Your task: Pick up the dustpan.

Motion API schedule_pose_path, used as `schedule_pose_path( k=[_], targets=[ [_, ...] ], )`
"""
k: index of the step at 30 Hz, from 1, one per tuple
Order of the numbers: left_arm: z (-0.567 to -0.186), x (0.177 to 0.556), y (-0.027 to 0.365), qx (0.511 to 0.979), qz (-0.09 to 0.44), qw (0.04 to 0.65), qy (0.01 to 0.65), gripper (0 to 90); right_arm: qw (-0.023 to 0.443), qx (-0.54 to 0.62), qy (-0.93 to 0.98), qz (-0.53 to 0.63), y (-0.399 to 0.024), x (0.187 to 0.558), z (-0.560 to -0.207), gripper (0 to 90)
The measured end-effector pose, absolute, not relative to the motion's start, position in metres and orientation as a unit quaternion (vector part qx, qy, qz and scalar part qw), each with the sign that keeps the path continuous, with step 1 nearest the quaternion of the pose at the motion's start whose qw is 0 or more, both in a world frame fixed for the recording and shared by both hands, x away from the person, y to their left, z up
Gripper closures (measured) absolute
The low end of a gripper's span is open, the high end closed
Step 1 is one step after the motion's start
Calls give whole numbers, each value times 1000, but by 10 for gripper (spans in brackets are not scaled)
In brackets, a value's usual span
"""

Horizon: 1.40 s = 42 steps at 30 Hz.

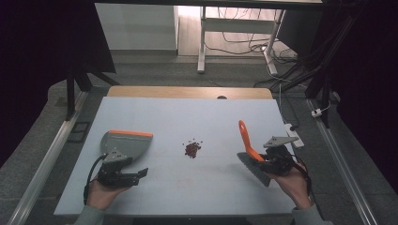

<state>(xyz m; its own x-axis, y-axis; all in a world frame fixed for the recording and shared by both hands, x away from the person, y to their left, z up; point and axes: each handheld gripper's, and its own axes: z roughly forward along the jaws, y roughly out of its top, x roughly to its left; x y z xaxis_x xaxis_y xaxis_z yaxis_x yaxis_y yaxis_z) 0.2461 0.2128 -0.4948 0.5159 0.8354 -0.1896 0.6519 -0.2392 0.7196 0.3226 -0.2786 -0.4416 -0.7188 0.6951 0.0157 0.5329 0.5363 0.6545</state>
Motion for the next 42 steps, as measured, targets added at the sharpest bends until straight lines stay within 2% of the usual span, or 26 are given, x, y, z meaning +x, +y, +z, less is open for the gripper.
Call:
schedule_pose_path(
  k=[30, 42],
  targets=[
    [-481, 254, 209, 786, 125, 374, 476, 243, 132, 343, 866, 339, -278, 324, -437, 709],
    [-466, 259, 217, 779, 122, 340, 513, 246, 133, 341, 865, 343, -280, 321, -433, 709]
  ],
)
